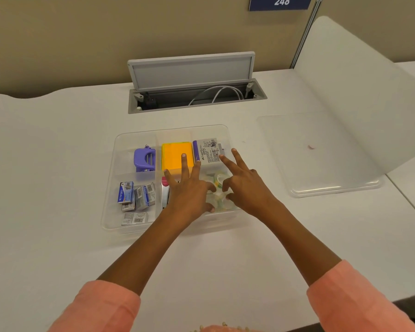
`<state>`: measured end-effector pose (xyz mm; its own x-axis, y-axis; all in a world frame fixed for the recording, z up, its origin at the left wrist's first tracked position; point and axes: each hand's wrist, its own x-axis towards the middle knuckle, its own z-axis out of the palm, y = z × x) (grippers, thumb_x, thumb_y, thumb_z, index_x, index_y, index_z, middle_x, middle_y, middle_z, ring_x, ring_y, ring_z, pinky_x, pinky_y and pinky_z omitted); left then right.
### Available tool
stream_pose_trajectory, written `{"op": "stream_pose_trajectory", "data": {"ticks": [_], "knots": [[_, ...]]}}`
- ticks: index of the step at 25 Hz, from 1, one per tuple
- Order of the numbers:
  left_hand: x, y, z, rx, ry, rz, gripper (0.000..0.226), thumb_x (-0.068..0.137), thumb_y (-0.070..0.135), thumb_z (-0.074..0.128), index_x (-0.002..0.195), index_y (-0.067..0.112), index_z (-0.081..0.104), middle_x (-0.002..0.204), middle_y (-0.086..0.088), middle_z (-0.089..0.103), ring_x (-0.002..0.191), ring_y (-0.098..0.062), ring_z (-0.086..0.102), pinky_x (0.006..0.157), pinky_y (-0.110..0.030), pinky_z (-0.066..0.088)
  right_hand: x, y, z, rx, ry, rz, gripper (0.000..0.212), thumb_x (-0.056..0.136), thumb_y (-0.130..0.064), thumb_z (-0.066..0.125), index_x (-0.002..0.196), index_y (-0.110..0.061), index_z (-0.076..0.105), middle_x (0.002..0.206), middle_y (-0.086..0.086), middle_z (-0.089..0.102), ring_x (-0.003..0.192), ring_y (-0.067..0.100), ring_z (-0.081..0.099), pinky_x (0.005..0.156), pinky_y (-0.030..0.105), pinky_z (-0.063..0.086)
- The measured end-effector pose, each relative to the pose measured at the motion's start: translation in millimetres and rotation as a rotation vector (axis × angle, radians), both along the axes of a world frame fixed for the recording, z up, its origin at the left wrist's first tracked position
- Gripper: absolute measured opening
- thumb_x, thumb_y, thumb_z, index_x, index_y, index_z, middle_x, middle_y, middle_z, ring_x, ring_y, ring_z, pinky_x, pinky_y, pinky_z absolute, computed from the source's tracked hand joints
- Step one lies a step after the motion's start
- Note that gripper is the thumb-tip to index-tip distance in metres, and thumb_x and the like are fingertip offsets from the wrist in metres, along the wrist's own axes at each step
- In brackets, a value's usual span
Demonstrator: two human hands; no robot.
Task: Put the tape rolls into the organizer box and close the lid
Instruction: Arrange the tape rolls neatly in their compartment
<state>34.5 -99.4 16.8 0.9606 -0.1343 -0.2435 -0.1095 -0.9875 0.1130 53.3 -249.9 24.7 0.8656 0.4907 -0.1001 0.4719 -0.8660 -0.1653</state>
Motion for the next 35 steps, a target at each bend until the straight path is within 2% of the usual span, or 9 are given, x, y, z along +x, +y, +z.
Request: {"op": "stream_pose_trajectory", "data": {"ticks": [6, 15, 23, 25, 26, 28, 30, 32, 35], "knots": [[5, -2, -3, 0.156, -0.053, -0.004, 0.037, 0.08, 0.049, 0.06, 0.11, 0.027, 0.064, 0.158, -0.005, 0.008, 0.143, -0.035, -0.014, 0.107, -0.067, -0.005, -2, 2, 3, -0.067, -0.004, -0.001, 0.017, 0.079, -0.019, 0.07, 0.096, -0.015, 0.068, 0.159, 0.006, 0.013, 0.147, 0.03, -0.001, 0.106, 0.054, 0.033], [5, -4, 3, 0.166, -0.06, -0.027, 0.032, 0.079, 0.034, 0.067, 0.108, 0.02, 0.064, 0.155, -0.008, 0.019, 0.144, -0.035, 0.0, 0.108, -0.066, 0.008, -5, 1, 9, -0.081, 0.05, -0.062, 0.023, 0.075, -0.024, 0.075, 0.094, -0.011, 0.07, 0.155, 0.007, 0.023, 0.146, 0.03, 0.004, 0.105, 0.06, 0.033], [-3, -4, 6, 0.147, -0.061, -0.025, 0.026, 0.081, 0.032, 0.066, 0.107, 0.027, 0.065, 0.157, -0.007, 0.011, 0.143, -0.036, -0.008, 0.109, -0.067, 0.002, -6, 2, 2, -0.132, 0.046, -0.062, 0.022, 0.074, -0.029, 0.074, 0.088, -0.012, 0.069, 0.159, 0.007, 0.008, 0.146, 0.028, -0.01, 0.109, 0.068, 0.012], [-4, -5, 9, 0.089, -0.101, 0.001, 0.029, 0.083, 0.036, 0.063, 0.111, 0.028, 0.062, 0.157, -0.006, 0.015, 0.144, -0.033, -0.005, 0.109, -0.066, -0.001, -8, 1, 2, -0.115, -0.001, -0.029, 0.021, 0.076, -0.026, 0.073, 0.092, -0.013, 0.069, 0.159, 0.008, 0.008, 0.146, 0.028, -0.01, 0.112, 0.063, 0.006], [-5, -6, 10, 0.036, -0.141, 0.009, 0.032, 0.084, 0.038, 0.062, 0.114, 0.028, 0.06, 0.155, -0.005, 0.021, 0.144, -0.03, 0.001, 0.11, -0.062, 0.001, -9, 0, 2, -0.065, -0.045, -0.014, 0.019, 0.077, -0.022, 0.072, 0.094, -0.013, 0.069, 0.158, 0.01, 0.012, 0.147, 0.029, -0.005, 0.115, 0.058, 0.008], [-7, -7, 12, -0.043, -0.184, -0.015, 0.04, 0.082, 0.043, 0.061, 0.118, 0.026, 0.059, 0.145, -0.005, 0.038, 0.137, -0.026, 0.021, 0.107, -0.052, 0.015, -12, 0, 5, 0.08, -0.126, -0.012, 0.019, 0.078, -0.011, 0.071, 0.097, -0.01, 0.07, 0.149, 0.016, 0.037, 0.141, 0.035, 0.024, 0.112, 0.05, 0.029], [-9, -9, 13, -0.019, -0.126, -0.055, 0.05, 0.078, 0.049, 0.063, 0.121, 0.025, 0.057, 0.131, -0.003, 0.049, 0.124, -0.024, 0.033, 0.099, -0.044, 0.024, -12, 2, 10, 0.138, -0.088, -0.01, 0.023, 0.079, -0.006, 0.069, 0.102, -0.006, 0.07, 0.125, 0.016, 0.059, 0.118, 0.034, 0.051, 0.098, 0.043, 0.047], [-6, -11, 14, 0.045, -0.013, -0.051, 0.055, 0.076, 0.049, 0.065, 0.123, 0.022, 0.055, 0.129, -0.004, 0.05, 0.121, -0.024, 0.035, 0.101, -0.041, 0.027, -13, 7, 13, 0.066, 0.0, 0.035, 0.026, 0.08, -0.009, 0.067, 0.107, -0.009, 0.068, 0.114, 0.013, 0.065, 0.106, 0.03, 0.057, 0.091, 0.037, 0.046], [-2, -10, 12, 0.017, 0.06, -0.028, 0.056, 0.075, 0.048, 0.067, 0.123, 0.022, 0.054, 0.131, -0.007, 0.049, 0.123, -0.025, 0.034, 0.104, -0.039, 0.027, -14, 12, 11, -0.138, -0.011, 0.09, 0.034, 0.079, -0.023, 0.07, 0.112, -0.016, 0.065, 0.11, 0.008, 0.067, 0.105, 0.026, 0.051, 0.089, 0.041, 0.034]]}}
